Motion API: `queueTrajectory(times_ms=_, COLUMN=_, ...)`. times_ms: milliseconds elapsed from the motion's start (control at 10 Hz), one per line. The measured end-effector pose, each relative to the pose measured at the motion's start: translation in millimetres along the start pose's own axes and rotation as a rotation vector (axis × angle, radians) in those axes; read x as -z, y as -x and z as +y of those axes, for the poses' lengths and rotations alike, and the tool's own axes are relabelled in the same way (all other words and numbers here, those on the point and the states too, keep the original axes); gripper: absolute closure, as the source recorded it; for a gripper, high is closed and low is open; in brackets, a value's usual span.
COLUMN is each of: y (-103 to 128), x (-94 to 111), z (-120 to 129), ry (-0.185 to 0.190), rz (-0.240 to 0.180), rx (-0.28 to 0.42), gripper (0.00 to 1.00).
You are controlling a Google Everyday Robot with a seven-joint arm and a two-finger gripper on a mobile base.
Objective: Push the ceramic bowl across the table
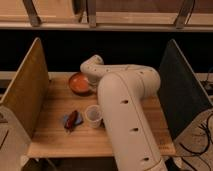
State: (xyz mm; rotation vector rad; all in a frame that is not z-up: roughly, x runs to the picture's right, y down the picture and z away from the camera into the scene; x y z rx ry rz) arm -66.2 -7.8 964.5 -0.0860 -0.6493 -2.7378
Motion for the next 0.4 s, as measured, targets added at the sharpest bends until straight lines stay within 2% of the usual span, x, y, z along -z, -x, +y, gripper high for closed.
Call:
queueTrajectory(times_ms=100, y=6, x=15, z=3, ry=0.030, rz=-0.009, rx=-0.002, gripper=1.00)
queueTrajectory(times_ms=200, y=19, x=40, z=6, ry=0.074, rz=-0.028, rx=-0.018, gripper=1.00)
queueTrajectory(times_ms=400, y=59, x=86, z=1, ry=0.141, rz=-0.079, rx=-0.096, gripper=1.00)
